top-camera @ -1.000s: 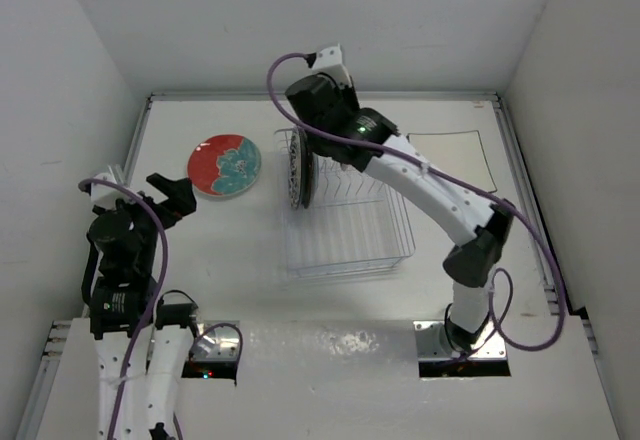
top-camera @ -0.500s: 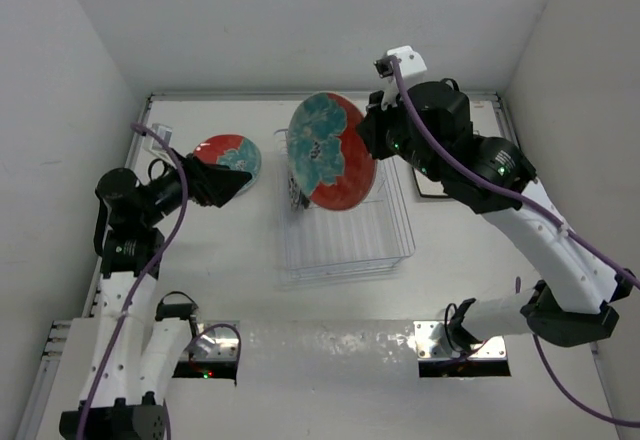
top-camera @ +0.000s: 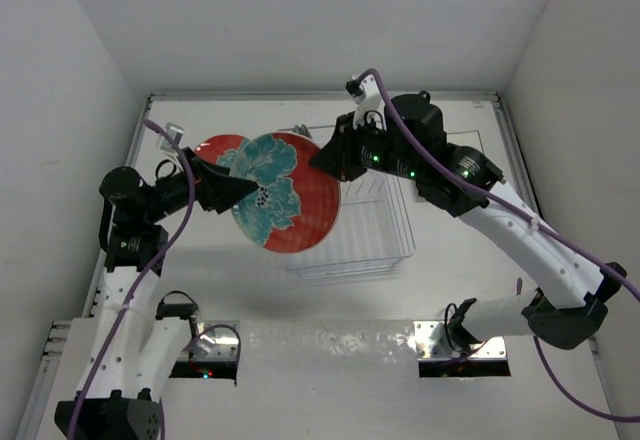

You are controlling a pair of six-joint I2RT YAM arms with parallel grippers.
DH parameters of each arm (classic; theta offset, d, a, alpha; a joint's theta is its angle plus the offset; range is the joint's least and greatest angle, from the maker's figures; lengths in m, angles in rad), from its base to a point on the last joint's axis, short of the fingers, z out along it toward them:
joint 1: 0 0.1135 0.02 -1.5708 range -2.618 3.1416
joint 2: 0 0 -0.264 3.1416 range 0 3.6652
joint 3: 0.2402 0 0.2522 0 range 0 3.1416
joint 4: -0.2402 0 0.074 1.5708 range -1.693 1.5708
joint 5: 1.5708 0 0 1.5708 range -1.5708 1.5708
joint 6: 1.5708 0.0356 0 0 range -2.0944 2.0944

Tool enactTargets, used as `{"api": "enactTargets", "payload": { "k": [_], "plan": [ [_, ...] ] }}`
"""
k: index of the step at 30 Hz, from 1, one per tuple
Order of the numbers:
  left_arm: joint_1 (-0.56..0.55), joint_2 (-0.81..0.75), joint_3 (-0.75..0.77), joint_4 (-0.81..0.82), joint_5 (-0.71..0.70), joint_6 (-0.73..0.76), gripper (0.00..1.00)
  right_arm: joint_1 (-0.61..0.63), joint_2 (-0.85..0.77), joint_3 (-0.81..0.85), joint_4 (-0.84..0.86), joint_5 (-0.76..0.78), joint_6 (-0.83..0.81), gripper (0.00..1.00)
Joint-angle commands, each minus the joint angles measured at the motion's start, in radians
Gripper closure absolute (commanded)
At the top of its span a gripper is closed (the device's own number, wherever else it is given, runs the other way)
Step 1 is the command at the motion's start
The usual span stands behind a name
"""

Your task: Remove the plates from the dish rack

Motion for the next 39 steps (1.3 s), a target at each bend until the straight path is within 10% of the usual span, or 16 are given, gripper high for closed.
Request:
{"api": "enactTargets", "payload": {
  "k": [1, 3, 7, 11, 13, 26, 39],
  "plan": [
    [-0.03, -0.005, -0.001, 0.063, 0.053, -0.006, 0.32, -0.024, -0.043, 0.014, 0.357, -0.088, 0.098, 1.0],
    [-0.047, -0.002, -0.003, 0.058, 0.058, -0.002, 0.39, -0.038, -0.043, -0.012, 0.402, -0.105, 0.115, 1.0],
    [-0.051, -0.001, 0.014, 0.041, 0.064, -0.005, 0.99, -0.061, -0.046, -0.046, 0.44, -0.11, 0.12, 1.0],
    [-0.05, -0.004, 0.065, -0.034, -0.053, -0.008, 1.0, -0.119, -0.057, -0.113, 0.445, -0.119, 0.126, 0.97],
    [-0.051, -0.016, 0.085, -0.077, -0.193, -0.069, 1.0, -0.159, -0.089, -0.176, 0.451, -0.114, 0.138, 0.63],
    [0.022, 0.156, 0.311, 0.005, -0.471, -0.396, 1.0, -0.271, -0.256, -0.29, 0.233, 0.045, 0.027, 0.03],
    [0.256, 0.576, 0.29, 0.026, -0.646, -0.367, 1.0, -0.271, -0.436, -0.449, 0.04, 0.139, -0.079, 0.01]
  ]
}}
